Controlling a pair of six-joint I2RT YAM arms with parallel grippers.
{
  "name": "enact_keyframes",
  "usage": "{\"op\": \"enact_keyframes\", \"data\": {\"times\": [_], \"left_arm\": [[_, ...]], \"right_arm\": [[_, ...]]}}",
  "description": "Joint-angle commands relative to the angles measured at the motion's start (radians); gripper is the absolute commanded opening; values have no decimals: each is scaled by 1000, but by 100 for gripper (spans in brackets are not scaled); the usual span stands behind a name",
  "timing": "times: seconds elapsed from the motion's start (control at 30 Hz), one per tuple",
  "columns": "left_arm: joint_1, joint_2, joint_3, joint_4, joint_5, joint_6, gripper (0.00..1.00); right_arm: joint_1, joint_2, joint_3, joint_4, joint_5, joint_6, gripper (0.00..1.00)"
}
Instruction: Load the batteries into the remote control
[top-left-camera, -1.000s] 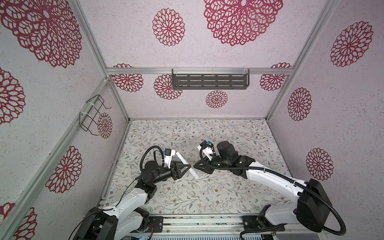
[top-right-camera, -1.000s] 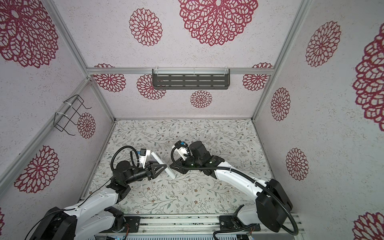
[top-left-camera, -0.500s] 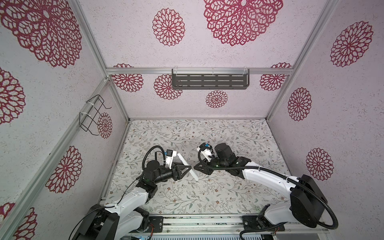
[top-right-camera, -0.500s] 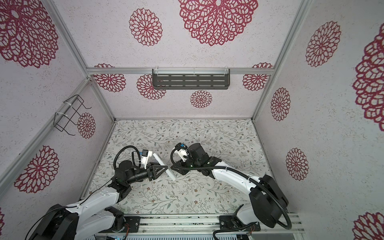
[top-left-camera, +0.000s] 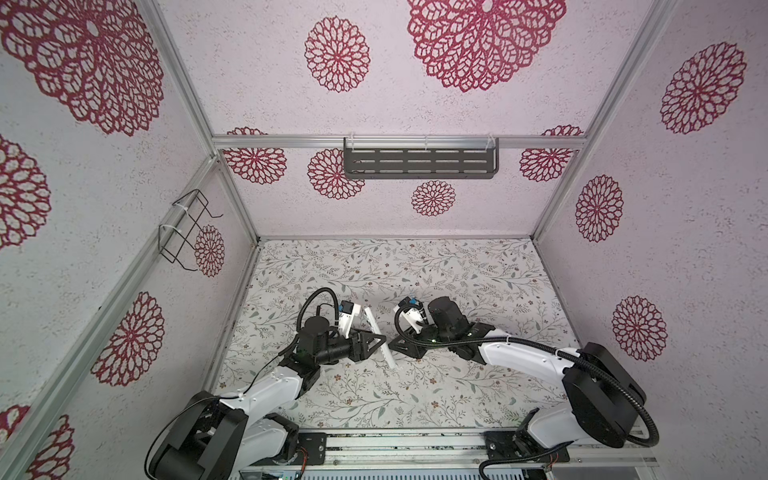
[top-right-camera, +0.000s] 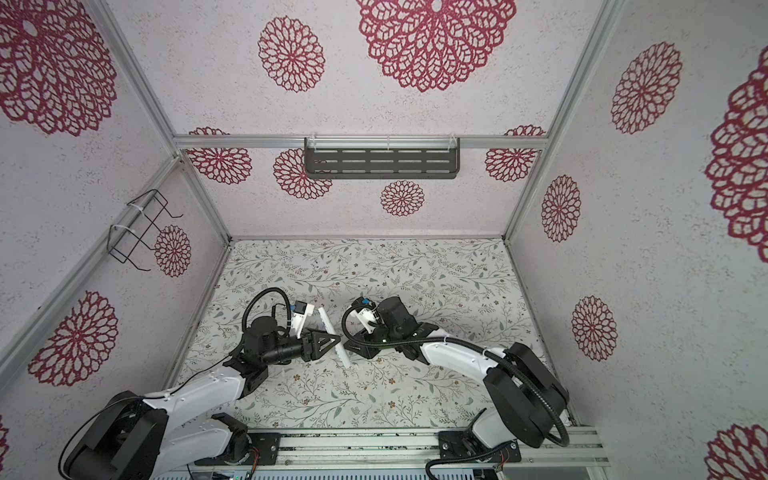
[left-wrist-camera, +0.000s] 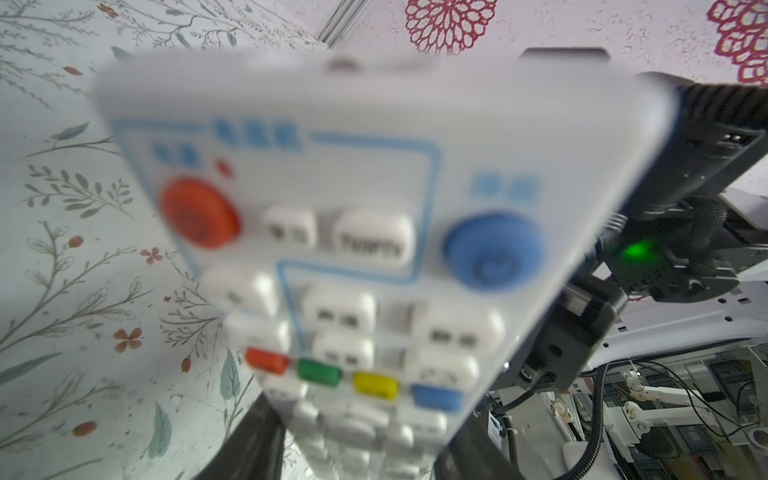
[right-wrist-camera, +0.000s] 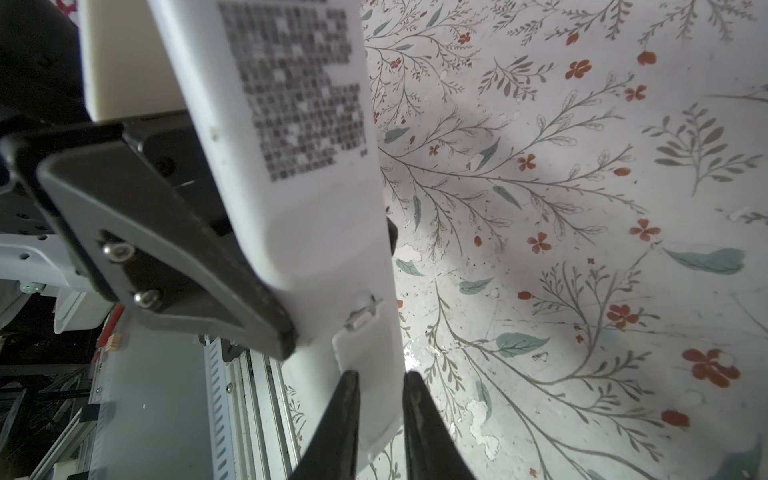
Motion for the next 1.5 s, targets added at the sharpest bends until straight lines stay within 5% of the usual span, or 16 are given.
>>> {"op": "enact_keyframes", "data": {"times": [0.0, 0.4, 0.8, 1.1, 1.47], "left_arm": [[-24, 32, 43, 22, -10, 24, 40], [-80, 224, 101, -75, -121, 50, 40], [-111, 399, 174, -88, -162, 23, 42], [-138, 456, 208, -113, -174, 11, 57], [-141, 453, 246, -112, -182, -5, 81]], "right_arm": [[22, 26, -26, 140, -67, 42, 23], [22, 154, -174, 450, -89, 178, 22], [8, 260, -205, 552, -67, 226, 21], [-22, 297, -230, 581, -15, 259, 21], [-53, 263, -240, 413, 70, 223, 21]]}}
